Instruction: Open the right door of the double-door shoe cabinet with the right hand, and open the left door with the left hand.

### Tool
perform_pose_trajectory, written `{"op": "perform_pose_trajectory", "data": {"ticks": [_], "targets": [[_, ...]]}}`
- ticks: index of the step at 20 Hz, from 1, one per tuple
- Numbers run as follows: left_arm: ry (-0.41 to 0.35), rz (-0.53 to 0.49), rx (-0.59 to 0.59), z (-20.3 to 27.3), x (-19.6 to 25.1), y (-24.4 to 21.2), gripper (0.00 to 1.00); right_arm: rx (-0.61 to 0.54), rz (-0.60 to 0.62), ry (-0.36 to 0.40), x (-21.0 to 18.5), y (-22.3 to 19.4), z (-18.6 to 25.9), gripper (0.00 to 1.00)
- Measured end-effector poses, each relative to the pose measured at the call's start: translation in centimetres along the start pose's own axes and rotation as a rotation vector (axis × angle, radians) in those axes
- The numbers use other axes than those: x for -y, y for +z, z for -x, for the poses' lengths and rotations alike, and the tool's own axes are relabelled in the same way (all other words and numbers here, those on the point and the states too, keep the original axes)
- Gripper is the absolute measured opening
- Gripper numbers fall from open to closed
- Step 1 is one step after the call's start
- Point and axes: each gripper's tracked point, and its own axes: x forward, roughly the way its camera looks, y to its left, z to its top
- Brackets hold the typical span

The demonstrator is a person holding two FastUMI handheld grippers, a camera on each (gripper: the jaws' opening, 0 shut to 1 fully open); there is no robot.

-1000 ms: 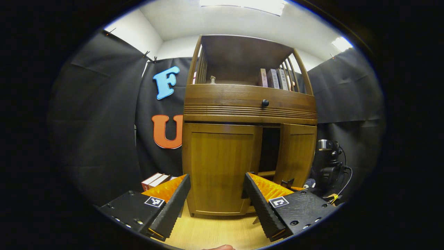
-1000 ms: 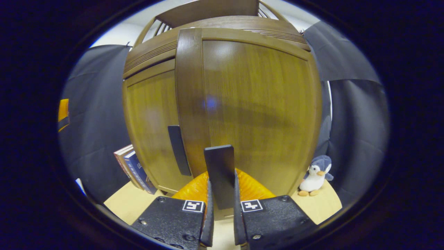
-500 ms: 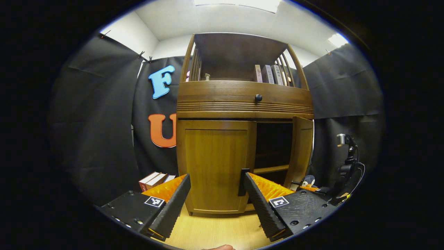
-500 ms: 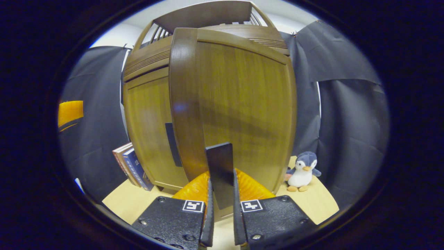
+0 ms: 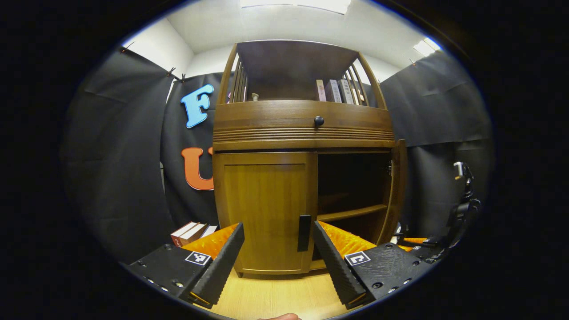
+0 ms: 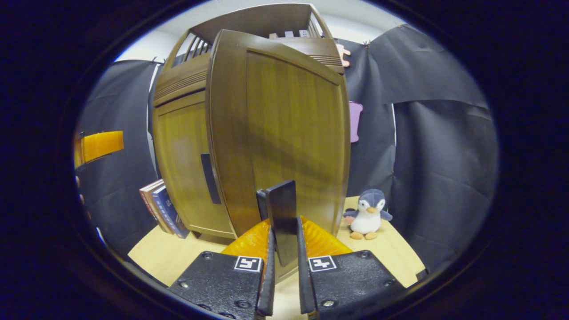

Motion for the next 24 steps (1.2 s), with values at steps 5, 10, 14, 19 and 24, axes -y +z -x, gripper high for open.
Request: {"op": "perform_pose_trajectory", "data": {"ticks": [5,10,14,19,24], "targets": [[-0.040,0.004,-0.005,-0.8,1.8,-0.2,0.94,-0.011,0.000,-0.040,2.8,-0.4,1.5,0.22],[-0.079,-0.008,-0.024,-1.5,3.5,-0.9,0.93,-0.021,-0.014,-0.090,4.0,-1.2,1.4,0.16],[-0.104,-0.008,-0.025,-1.8,4.6,-1.0,0.94,-0.025,-0.011,-0.152,5.3,-1.7,1.4,0.11],[-0.131,-0.009,-0.030,-2.3,5.6,-1.4,0.94,-0.043,-0.073,-0.225,7.2,-2.0,1.7,0.00],[-0.171,-0.002,-0.043,-2.9,7.2,-2.0,0.94,-0.056,-0.075,-0.229,8.0,-2.1,2.4,0.04]]}}
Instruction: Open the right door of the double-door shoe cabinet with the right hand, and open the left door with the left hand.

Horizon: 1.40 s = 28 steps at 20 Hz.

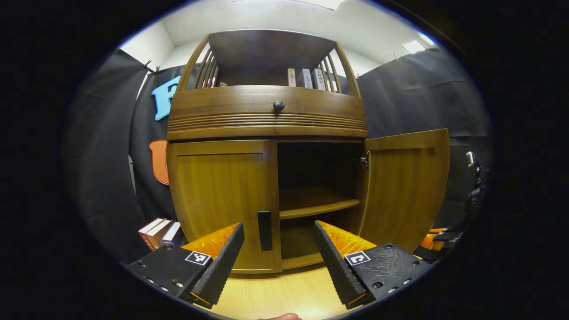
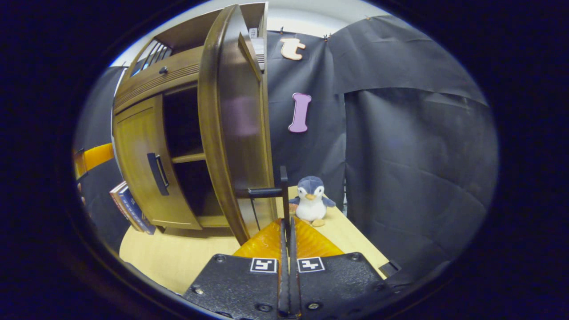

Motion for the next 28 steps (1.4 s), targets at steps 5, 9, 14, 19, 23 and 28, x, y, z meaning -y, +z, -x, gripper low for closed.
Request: {"op": "perform_pose_trajectory", "data": {"ticks": [5,9,14,19,23,28], "targets": [[-0.048,-0.013,0.011,-2.0,0.5,-1.4,0.94,-0.012,-0.034,-0.006,1.3,0.0,0.3,0.01],[-0.028,-0.005,-0.025,-4.1,-0.8,-3.5,0.95,0.003,-0.028,-0.078,3.1,0.2,0.6,0.04],[0.023,0.028,-0.079,-6.8,-3.3,-5.6,0.95,0.022,-0.100,-0.116,5.0,0.4,0.8,0.01],[0.041,0.053,-0.101,-9.7,-4.8,-7.1,0.95,0.063,-0.053,-0.145,5.8,1.4,2.3,0.04],[0.057,0.047,-0.128,-12.3,-5.8,-8.7,0.91,0.118,-0.094,-0.150,5.9,2.6,3.6,0.04],[0.052,0.055,-0.163,-15.1,-5.1,-10.0,0.88,0.174,-0.095,-0.122,5.3,4.4,4.8,0.05]]}}
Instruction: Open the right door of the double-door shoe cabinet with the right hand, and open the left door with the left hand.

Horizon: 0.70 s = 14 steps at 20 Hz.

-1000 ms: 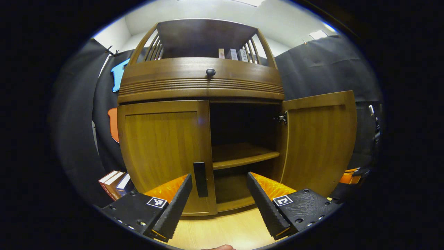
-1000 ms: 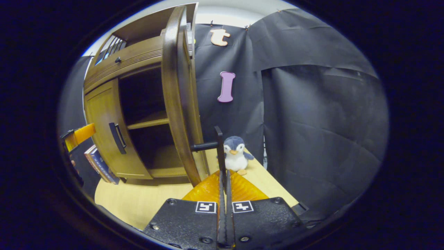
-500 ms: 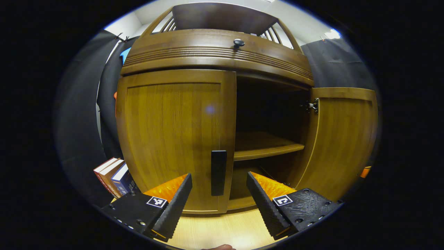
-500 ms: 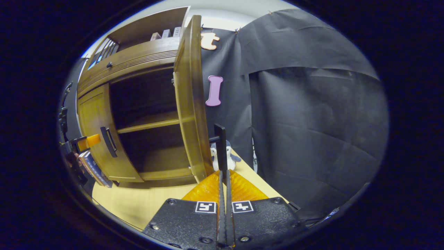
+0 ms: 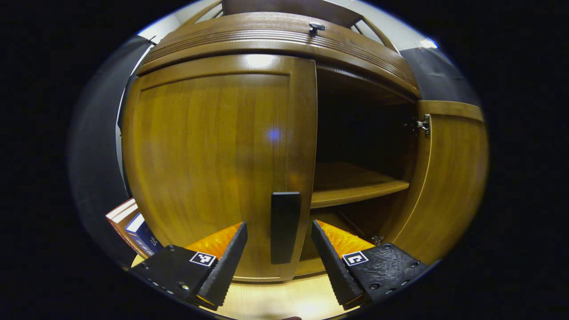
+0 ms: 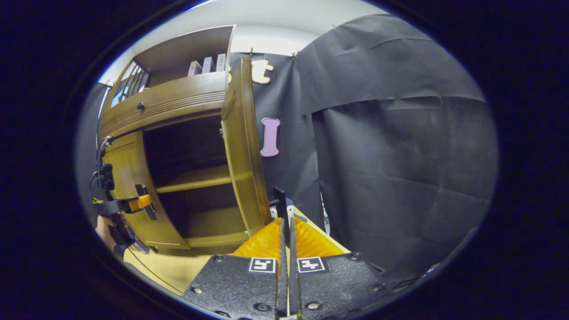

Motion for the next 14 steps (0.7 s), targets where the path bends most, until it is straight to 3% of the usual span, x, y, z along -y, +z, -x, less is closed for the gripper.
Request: {"op": "perform_pose_trajectory", "data": {"ticks": [2,3,4,5,7,8,9,10,12,13,14], "targets": [[0.025,0.006,-0.010,-0.6,-0.4,-0.4,0.87,0.011,0.008,0.017,-0.4,0.3,0.4,0.06],[0.039,0.005,0.007,-1.0,-0.5,0.0,0.78,0.018,0.010,0.024,-0.7,0.5,0.6,0.06],[0.043,0.003,0.025,-1.1,-0.7,0.3,0.78,0.019,0.012,0.032,-0.9,0.5,0.8,0.07],[0.049,0.003,0.030,-1.2,-0.8,0.4,0.96,0.018,0.014,0.041,-1.1,0.5,0.9,0.07],[0.052,0.001,0.014,-1.9,-1.0,-0.2,0.77,0.016,0.015,0.043,-1.0,0.4,1.1,0.10],[0.049,-0.008,0.033,-1.8,-1.1,0.1,0.76,0.023,0.011,0.045,-1.0,0.5,1.1,0.15],[0.045,-0.016,0.037,-2.1,-1.2,0.0,0.84,0.026,0.007,0.045,-1.0,0.7,1.2,0.17],[0.048,-0.024,0.032,-1.9,-1.4,-0.3,0.75,0.024,0.002,0.049,-1.1,0.6,1.2,0.17],[0.043,-0.023,0.033,-2.1,-1.4,-0.7,0.67,0.027,0.003,0.058,-1.3,0.8,1.2,0.23],[0.040,-0.023,0.029,-2.2,-1.4,-0.7,0.75,0.026,0.009,0.071,-1.7,0.9,1.4,0.23],[0.019,-0.015,0.030,-1.7,-0.9,-0.7,0.64,0.023,0.018,0.073,-1.8,0.8,1.4,0.33]]}}
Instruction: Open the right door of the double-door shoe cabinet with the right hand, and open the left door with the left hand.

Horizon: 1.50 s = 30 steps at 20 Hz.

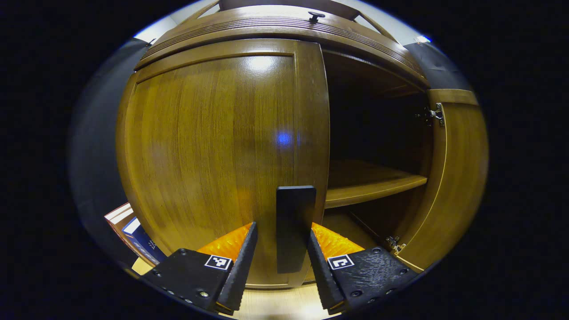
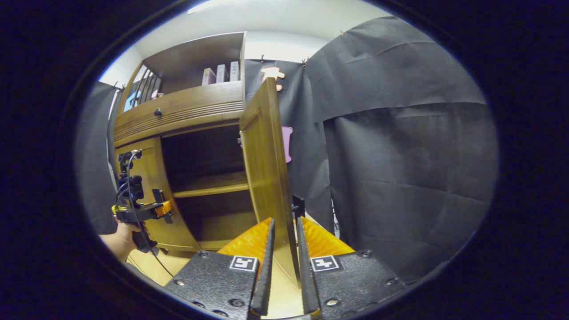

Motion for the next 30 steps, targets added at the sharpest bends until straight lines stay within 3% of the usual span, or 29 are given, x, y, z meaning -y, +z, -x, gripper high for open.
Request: {"op": "perform_pose_trajectory", "data": {"ticks": [3,7,8,12,16,17,18,30], "targets": [[-0.004,-0.022,-0.017,-0.6,0.6,-0.7,0.34,-0.004,0.020,0.009,-0.3,-0.2,-0.2,0.37],[-0.019,-0.018,-0.038,-0.5,0.6,-1.1,0.34,-0.004,0.045,0.027,-1.3,0.0,0.0,0.36],[-0.023,-0.018,-0.036,-0.4,0.6,-0.9,0.27,-0.016,0.055,0.015,-0.9,-0.4,-0.4,0.40],[-0.025,-0.036,-0.050,0.5,0.6,-1.3,0.27,-0.017,0.062,0.017,-1.4,0.1,-0.6,0.53],[-0.044,-0.020,-0.053,2.2,0.5,-1.6,0.28,-0.017,0.068,0.051,-2.3,0.0,-0.6,0.58],[-0.048,-0.026,-0.054,2.8,0.5,-1.7,0.29,-0.019,0.073,0.061,-2.5,-0.1,-0.5,0.58],[-0.051,-0.030,-0.050,3.2,0.3,-1.7,0.20,-0.018,0.077,0.072,-2.8,-0.2,-0.4,0.58],[-0.039,0.007,-0.043,9.1,-1.2,-2.7,0.20,-0.003,0.122,0.246,-8.9,-0.4,-1.1,0.57]]}}
